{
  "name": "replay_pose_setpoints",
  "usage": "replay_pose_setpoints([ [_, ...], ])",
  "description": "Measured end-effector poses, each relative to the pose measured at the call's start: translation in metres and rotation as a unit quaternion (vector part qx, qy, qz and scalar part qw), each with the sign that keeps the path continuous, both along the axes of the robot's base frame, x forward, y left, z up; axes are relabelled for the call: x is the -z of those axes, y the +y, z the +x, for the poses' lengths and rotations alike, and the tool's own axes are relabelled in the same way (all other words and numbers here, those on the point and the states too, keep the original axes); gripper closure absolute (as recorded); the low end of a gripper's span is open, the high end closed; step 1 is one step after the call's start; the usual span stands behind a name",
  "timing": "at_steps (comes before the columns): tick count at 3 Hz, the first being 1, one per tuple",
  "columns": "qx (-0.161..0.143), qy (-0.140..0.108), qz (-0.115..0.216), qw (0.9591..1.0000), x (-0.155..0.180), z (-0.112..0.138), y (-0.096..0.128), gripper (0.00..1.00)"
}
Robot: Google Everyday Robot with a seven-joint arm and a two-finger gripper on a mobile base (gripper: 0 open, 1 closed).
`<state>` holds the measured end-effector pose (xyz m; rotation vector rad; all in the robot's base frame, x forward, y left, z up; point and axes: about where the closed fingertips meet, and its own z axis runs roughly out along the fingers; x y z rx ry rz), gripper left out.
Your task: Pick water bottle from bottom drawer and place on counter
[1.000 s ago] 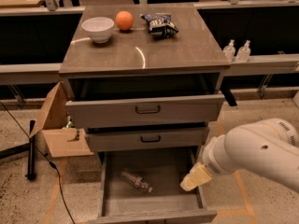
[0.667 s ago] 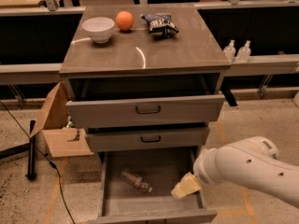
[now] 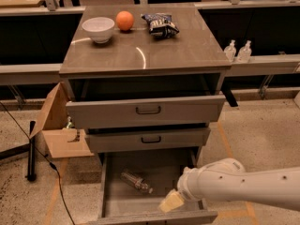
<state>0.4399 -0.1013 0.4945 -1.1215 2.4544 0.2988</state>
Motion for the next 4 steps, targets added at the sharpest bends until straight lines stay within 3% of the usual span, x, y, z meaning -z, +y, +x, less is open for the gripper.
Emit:
replay_pose_setpoints([
  [2, -0.007, 0.007, -0.004, 0.9999, 0.012, 0.001, 0.008, 0.0],
  [3, 0.004, 0.018, -0.007, 0.9998, 0.043, 0.006, 0.005, 0.0],
  [4, 0.042, 0.009, 0.007, 0.9991, 0.083, 0.036, -0.007, 0.0],
])
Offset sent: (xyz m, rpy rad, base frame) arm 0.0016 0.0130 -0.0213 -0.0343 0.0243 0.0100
